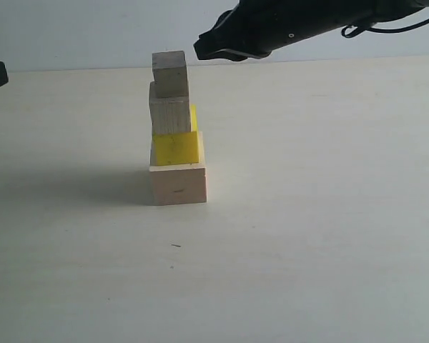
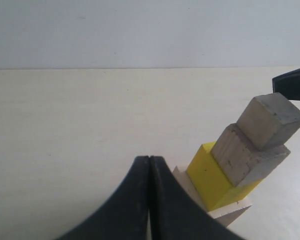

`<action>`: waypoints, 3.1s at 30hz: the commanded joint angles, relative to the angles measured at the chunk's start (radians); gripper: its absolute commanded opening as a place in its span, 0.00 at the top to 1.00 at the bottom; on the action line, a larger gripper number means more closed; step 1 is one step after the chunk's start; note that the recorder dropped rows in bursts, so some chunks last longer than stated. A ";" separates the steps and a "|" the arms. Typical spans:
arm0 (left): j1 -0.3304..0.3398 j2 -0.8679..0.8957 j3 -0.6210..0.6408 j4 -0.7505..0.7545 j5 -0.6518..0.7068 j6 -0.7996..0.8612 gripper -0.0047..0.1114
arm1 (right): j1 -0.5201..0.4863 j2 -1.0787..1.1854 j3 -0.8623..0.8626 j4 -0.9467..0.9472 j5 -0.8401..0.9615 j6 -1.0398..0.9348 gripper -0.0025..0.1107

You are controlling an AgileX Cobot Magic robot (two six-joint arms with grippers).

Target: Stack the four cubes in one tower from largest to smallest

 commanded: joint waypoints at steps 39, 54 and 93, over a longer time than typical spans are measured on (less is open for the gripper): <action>0.000 -0.692 -0.073 -0.003 0.529 0.184 0.96 | -0.012 -1.603 0.404 0.254 -1.169 -0.897 0.98; 0.000 -0.728 -0.081 -0.315 0.654 0.613 0.96 | -0.012 -1.815 0.406 0.537 -1.180 -0.897 0.98; 0.000 -0.794 0.238 -0.516 0.534 0.706 0.96 | -0.012 -1.751 1.031 0.539 -0.493 -0.521 0.98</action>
